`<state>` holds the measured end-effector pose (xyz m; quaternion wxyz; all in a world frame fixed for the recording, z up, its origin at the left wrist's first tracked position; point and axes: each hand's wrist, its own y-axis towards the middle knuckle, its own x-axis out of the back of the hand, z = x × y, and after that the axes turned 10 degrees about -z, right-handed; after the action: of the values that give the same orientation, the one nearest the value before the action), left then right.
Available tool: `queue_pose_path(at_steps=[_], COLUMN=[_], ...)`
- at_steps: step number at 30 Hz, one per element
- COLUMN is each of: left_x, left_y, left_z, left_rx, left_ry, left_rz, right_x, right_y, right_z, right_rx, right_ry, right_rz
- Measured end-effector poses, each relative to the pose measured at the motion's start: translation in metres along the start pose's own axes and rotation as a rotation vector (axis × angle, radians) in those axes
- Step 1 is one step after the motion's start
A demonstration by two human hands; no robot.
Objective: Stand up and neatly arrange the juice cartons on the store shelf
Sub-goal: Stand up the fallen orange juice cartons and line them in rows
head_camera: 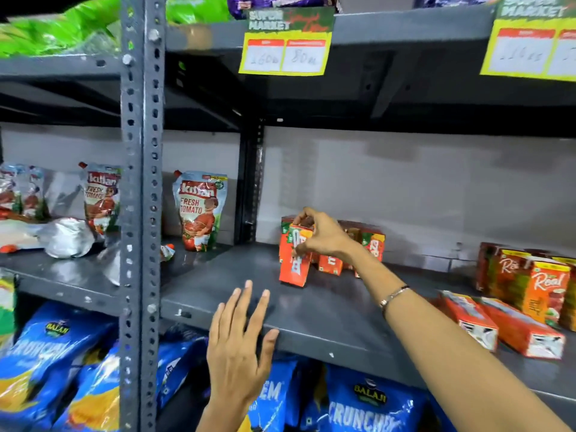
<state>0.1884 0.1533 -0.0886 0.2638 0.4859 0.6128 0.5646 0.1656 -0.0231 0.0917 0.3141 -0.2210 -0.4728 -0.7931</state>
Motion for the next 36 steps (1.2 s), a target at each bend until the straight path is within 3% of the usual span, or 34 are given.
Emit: queue_pose_path(at_steps=[7, 14, 19, 25, 30, 32, 36], left_x=[-0.003, -0.007, -0.007, -0.012, -0.016, -0.017, -0.017], left_y=[0.008, 0.006, 0.006, -0.001, -0.001, -0.001, -0.002], left_z=[0.016, 0.017, 0.016, 0.01, 0.013, 0.013, 0.013], left_rx=[-0.136, -0.123, -0.119, -0.095, -0.086, -0.092, -0.099], left_ry=[-0.003, -0.025, -0.024, -0.04, -0.051, -0.049, -0.046], left_rz=[0.005, -0.022, -0.045, -0.077, -0.083, -0.098, -0.124], right_x=[-0.024, -0.004, 0.003, -0.006, -0.006, -0.007, -0.014], right_y=[0.011, 0.02, 0.027, 0.03, 0.026, 0.026, 0.029], right_z=[0.001, 0.004, 0.007, 0.005, -0.002, -0.002, 0.001], right_rx=[0.096, 0.04, 0.074, 0.11, 0.054, 0.065, 0.156], right_ry=[-0.012, 0.167, 0.114, 0.005, 0.125, 0.117, -0.146], right_rz=[0.041, 0.298, 0.43, 0.264, 0.4, 0.338, 0.145])
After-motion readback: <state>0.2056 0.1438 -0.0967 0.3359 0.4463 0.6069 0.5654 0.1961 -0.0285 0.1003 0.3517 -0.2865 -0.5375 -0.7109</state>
